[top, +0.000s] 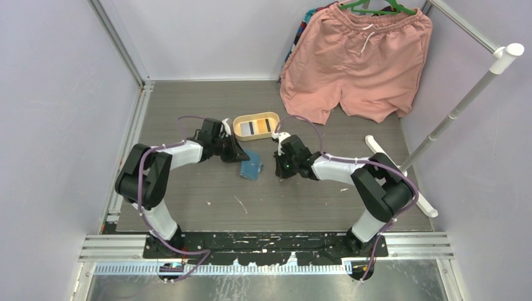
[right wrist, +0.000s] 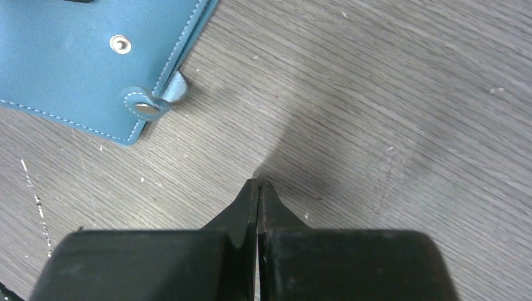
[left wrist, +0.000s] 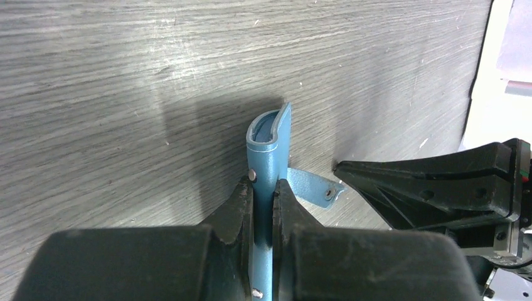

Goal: Take the credit cards out of the card holder

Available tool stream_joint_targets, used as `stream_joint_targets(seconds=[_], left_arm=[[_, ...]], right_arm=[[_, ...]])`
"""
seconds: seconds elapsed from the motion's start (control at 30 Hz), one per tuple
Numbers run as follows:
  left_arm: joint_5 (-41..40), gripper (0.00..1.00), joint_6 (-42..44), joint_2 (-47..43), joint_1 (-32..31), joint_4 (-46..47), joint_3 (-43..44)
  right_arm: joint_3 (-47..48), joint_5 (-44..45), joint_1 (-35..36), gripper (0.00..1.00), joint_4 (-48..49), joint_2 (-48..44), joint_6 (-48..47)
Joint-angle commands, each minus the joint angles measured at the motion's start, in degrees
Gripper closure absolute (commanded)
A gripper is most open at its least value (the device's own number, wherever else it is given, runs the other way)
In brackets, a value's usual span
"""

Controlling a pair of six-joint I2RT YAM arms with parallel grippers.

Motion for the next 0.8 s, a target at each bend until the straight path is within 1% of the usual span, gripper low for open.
stream_joint_targets(seconds=[0.0, 0.07, 0.1, 0.13, 0.17, 0.23, 0.33, 0.4, 0.53, 0.67, 0.77], left_arm=[[-2.9, 1.0, -0.1, -2.6, 0.3, 6.3, -3.7], [-2.6, 1.0, -0.5, -3.9, 0.3, 8.7, -4.9], [-2.6, 1.0, -0.6, -4.7, 0.3, 9.8, -5.4], [-2.8, 1.0, -0.7, -5.9, 0.3, 10.9, -5.9], [-3.0, 1.0, -0.9, -6.8, 0.3, 11.8, -6.5], [-3.9, 1.0, -1.4, -9.0, 0.2, 14.0, -7.6], [-5.1, 1.0, -3.2, -11.7, -0.2, 18.1, -9.7], [-5.4, 1.0, -4.6, -12.4, -0.4, 21.2, -10.9], [-5.3, 1.0, -6.5, -12.8, -0.6, 24.3, -11.8], [-4.9, 1.0, -7.1, -13.1, -0.7, 25.9, -11.9], [-5.1, 1.0, -7.3, -13.8, -0.7, 26.8, -12.3]], right_arm=[[2.0, 5.6, 0.1, 0.89, -8.4, -2.2, -1.1], [2.1, 6.0, 0.1, 0.62, -7.0, -4.4, -0.5], [2.0, 6.0, 0.1, 0.51, -5.7, -5.8, 0.4], [1.7, 6.0, 0.1, 0.44, -4.4, -7.6, 1.8], [1.7, 5.8, 0.1, 0.41, -2.9, -8.6, 3.3], [2.0, 4.2, 0.1, 0.37, -0.1, -9.8, 6.4], [3.1, 0.8, 0.2, 0.34, 4.8, -9.3, 11.0], [4.3, -1.8, 0.2, 0.34, 7.6, -7.3, 13.2], [6.6, -7.0, 0.5, 0.34, 13.0, -2.8, 17.3], [8.7, -8.3, 0.5, 0.34, 14.4, 0.4, 20.0], [9.0, -7.4, 0.5, 0.38, 14.7, 1.3, 20.6]])
